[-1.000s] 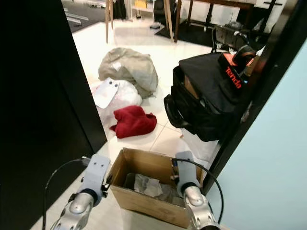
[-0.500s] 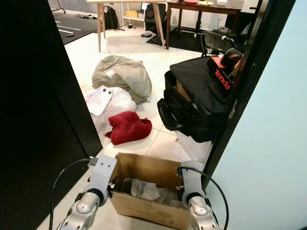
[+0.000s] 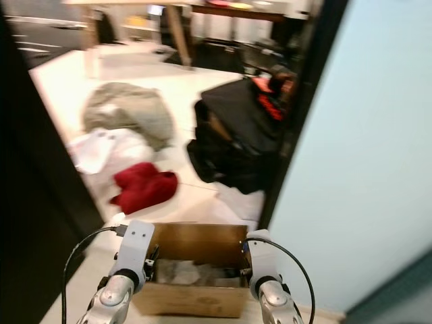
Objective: Clean up the room
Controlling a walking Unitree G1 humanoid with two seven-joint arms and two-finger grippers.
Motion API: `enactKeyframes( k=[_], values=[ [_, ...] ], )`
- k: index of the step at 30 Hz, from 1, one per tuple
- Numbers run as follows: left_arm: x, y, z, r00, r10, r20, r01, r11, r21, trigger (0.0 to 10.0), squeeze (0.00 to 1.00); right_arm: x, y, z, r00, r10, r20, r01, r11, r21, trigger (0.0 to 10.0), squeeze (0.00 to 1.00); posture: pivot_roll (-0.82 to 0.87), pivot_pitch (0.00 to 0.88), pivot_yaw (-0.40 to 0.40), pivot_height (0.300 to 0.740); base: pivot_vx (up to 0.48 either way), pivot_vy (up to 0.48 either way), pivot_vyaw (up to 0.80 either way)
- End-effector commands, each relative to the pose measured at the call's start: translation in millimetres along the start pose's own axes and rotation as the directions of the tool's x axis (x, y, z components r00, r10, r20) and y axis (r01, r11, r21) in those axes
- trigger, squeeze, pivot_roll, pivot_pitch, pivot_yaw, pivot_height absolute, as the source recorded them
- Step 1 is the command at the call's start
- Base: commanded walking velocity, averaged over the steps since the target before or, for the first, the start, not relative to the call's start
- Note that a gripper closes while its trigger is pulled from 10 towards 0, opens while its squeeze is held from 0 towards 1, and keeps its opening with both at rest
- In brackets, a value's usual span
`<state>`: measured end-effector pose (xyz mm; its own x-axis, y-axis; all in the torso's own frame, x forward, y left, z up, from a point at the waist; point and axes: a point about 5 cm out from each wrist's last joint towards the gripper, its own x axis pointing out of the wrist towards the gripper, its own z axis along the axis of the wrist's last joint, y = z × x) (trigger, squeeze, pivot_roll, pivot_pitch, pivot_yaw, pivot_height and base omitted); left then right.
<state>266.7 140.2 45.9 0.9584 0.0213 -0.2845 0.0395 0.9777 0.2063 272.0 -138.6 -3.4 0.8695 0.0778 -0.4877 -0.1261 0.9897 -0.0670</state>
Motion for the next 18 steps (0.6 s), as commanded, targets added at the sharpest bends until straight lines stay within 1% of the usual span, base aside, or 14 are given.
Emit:
enactKeyframes(
  k=[1, 7, 16, 18],
  values=[
    [-3.2, -2.4, -3.5, 1.0, 0.001, -0.016, -0.001, 1.0, -0.013, 10.0, 0.0, -1.4, -1.7, -4.0, 1.0, -0.006, -0.019, 0.007, 1.0, 0.025, 10.0, 0.0, 0.0, 0.11, -0.045, 0.74, 0.0, 0.0, -0.8],
    [-4.0, 0.2, -4.3, 1.0, 0.005, -0.024, -0.005, 1.0, -0.003, 10.0, 0.0, -2.6, -2.0, -4.5, 1.0, -0.01, -0.021, 0.011, 1.0, 0.028, 10.0, 0.0, 0.0, 0.109, -0.04, 0.74, 0.0, 0.0, -0.8],
    [-6.2, -0.1, -6.0, 0.999, -0.01, -0.031, 0.011, 1.0, 0.018, 10.0, 0.0, -4.3, -1.9, -5.1, 0.999, -0.013, -0.029, 0.014, 0.999, 0.036, 10.0, 0.0, 0.0, 0.106, -0.036, 0.74, 0.0, 0.0, -0.8],
    [-6.5, -0.9, -6.9, 0.999, -0.03, -0.039, 0.031, 0.999, 0.023, 10.0, 0.0, -4.5, -1.9, -5.5, 0.999, -0.014, -0.032, 0.015, 0.999, 0.037, 10.0, 0.0, 0.0, 0.105, -0.035, 0.74, 0.0, 0.0, -0.8]
  ],
)
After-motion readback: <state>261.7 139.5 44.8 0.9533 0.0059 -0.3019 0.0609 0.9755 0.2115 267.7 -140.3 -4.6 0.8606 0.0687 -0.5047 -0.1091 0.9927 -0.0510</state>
